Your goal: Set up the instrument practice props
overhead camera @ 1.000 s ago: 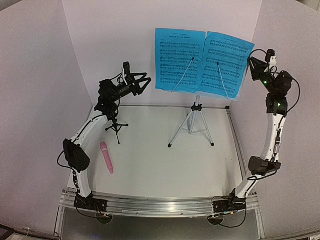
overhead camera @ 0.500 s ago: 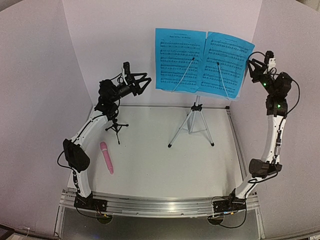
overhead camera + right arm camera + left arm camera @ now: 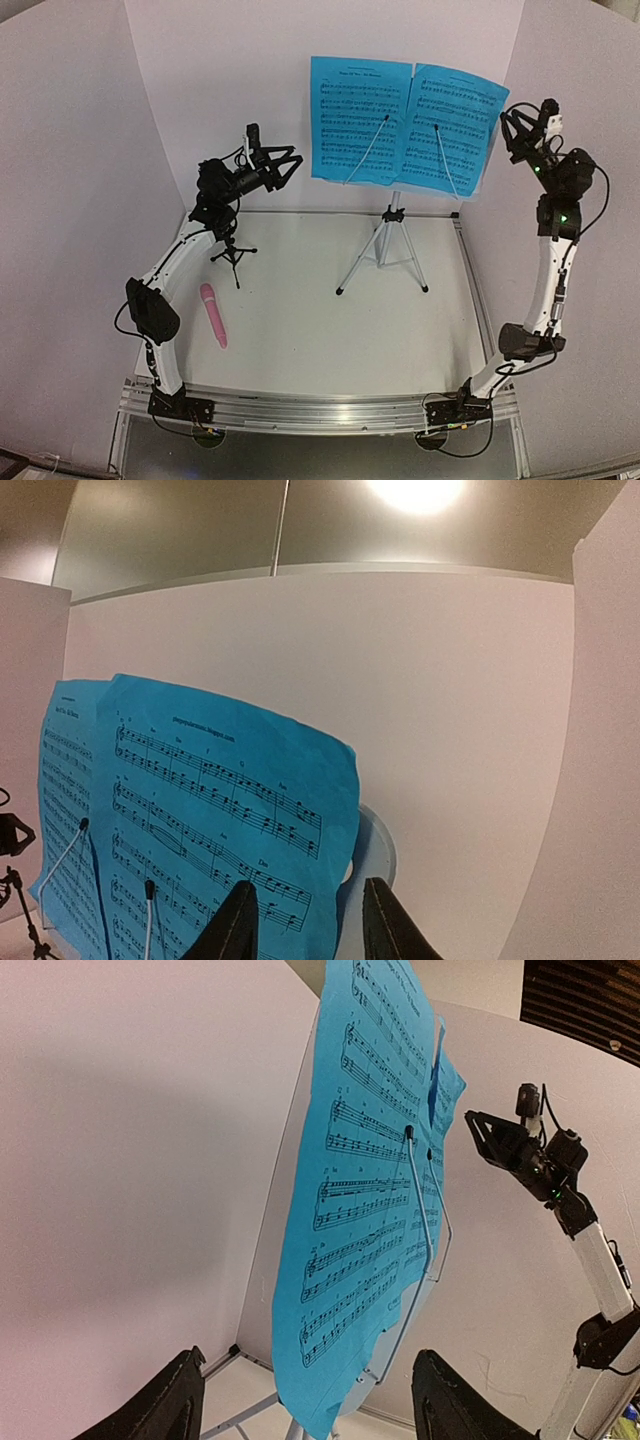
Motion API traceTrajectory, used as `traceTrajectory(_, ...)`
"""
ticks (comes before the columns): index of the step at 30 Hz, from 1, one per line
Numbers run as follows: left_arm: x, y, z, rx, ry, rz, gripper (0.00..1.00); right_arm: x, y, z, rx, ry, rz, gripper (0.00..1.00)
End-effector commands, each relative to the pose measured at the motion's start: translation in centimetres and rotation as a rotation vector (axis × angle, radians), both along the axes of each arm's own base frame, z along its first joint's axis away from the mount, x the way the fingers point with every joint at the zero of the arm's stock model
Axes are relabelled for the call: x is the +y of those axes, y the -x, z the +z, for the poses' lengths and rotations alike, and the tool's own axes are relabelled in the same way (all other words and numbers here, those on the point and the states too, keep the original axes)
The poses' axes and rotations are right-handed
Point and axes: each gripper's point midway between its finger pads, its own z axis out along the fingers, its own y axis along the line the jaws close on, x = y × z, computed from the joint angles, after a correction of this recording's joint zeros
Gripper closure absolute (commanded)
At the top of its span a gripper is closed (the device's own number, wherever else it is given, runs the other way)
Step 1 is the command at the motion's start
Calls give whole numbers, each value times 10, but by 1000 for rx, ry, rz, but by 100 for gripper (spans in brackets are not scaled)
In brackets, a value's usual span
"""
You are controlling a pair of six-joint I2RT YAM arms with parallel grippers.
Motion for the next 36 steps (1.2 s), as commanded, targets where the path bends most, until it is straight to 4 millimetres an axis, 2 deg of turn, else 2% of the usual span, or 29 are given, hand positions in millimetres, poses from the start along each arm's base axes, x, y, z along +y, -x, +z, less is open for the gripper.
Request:
traceTrajectory(1,5,12,22,-49,20,-21,29,2,-12,-2,11,-39,44,68)
traceTrajectory(9,3,10,20,-44,16,-25,29,0,-26,-13,57,-71,65,75)
traceTrajectory(16,1,7,17,-34,8,-25,29,3,-29,-18,75,-74,90,77)
traceTrajectory(21,0,6,15,-33,4,-27,28,5,-27,-19,72,-62,90,78)
traceTrajectory(25,0,7,16,-34,5,-28,28,2,-16,-10,28,-37,30,72)
traceTrajectory(29,0,7,16,-36,5,-32,28,7,-3,1,-14,-8,39,71)
traceTrajectory(36,-1,6,15,-30,6,-38,28,10,-8,-5,5,-13,71,72)
